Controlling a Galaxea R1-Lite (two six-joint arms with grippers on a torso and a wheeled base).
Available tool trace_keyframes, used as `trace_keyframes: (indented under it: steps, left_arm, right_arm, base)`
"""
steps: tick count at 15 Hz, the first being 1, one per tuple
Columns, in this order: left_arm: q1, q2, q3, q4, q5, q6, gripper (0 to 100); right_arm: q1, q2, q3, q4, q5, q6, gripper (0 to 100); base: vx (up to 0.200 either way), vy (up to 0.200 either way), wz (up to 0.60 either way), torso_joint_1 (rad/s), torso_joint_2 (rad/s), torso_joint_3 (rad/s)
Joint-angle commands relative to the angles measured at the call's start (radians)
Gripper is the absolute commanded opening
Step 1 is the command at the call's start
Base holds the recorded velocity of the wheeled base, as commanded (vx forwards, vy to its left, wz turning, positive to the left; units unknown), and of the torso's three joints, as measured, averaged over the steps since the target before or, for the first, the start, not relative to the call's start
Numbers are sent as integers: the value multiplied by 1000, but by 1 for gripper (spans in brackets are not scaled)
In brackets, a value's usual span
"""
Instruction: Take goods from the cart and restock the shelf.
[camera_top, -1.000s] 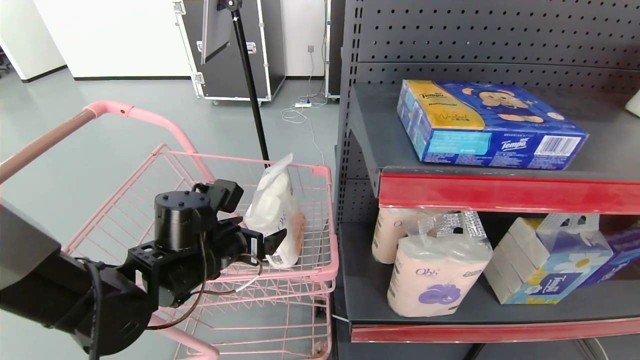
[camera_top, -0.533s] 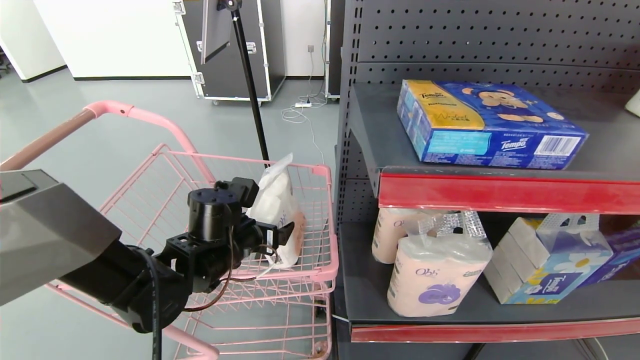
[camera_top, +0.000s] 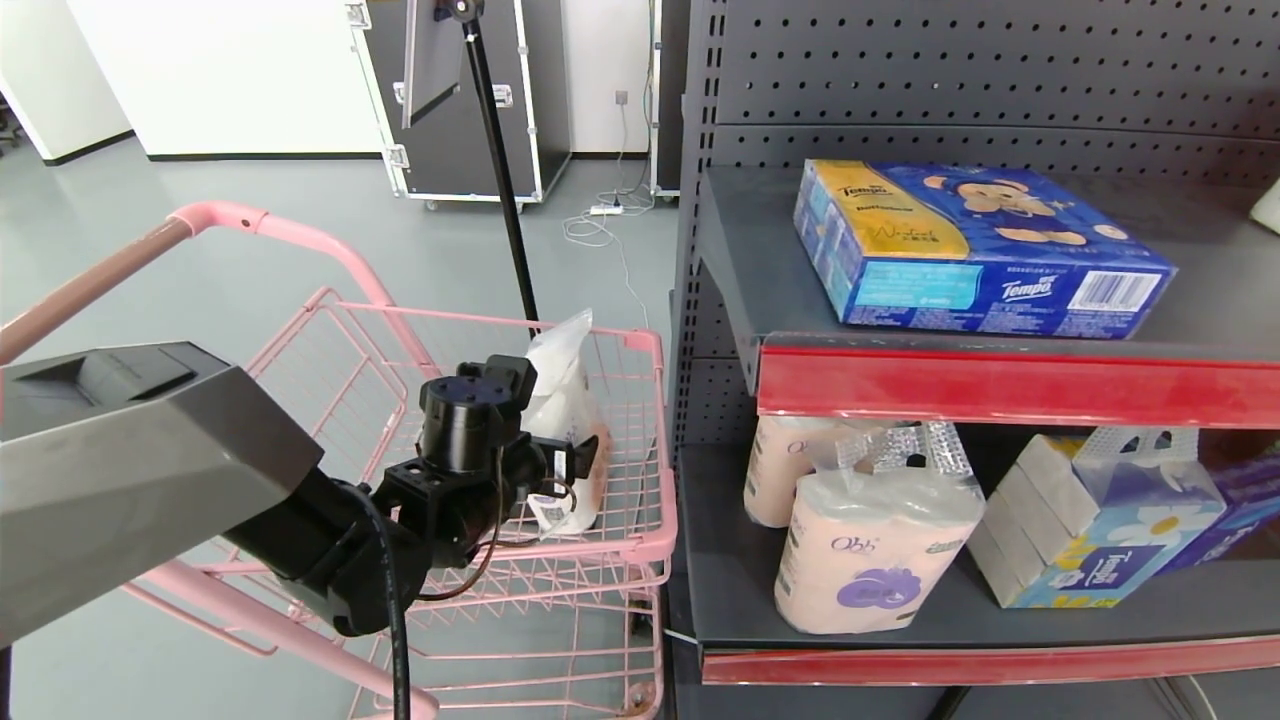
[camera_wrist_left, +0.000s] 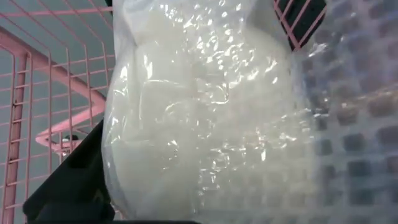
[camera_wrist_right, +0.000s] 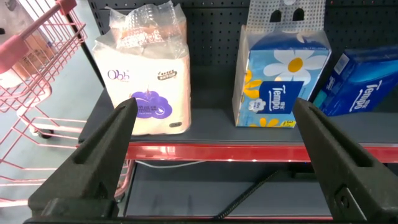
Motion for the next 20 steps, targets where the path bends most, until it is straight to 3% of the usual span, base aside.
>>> trace_keyframes:
  steps: [1,7,8,15,17,18,20]
  left_arm:
    - [1,23,-14,1,6,0,100]
    - [1,42,-50,1,26,0,100]
    - [1,48,-60,-2,41,0,0]
    - [10,25,-27,-18,20,4,0]
    - [36,-44,65,-68,-117,44,0]
    - [62,-62,82,-110,-166,87,0]
    - [104,-78,78,-180,-203,133,0]
  right_arm:
    - [0,1,0,0,0,0,100]
    - [0,1,0,0,0,0,100]
    - [0,0,0,0,0,0,100]
    - [0,0,0,0,0,-2,100]
    - [0,0,0,0,0,-2,100]
    - [0,0,0,0,0,-2,100]
    - [0,0,0,0,0,-2,100]
  base:
    - [0,0,0,0,0,0]
    - [0,0,0,0,0,0]
    - [0,0,0,0,0,0]
    - [0,0,0,0,0,0]
    - [0,0,0,0,0,0]
    - [0,0,0,0,0,0]
    - [0,0,0,0,0,0]
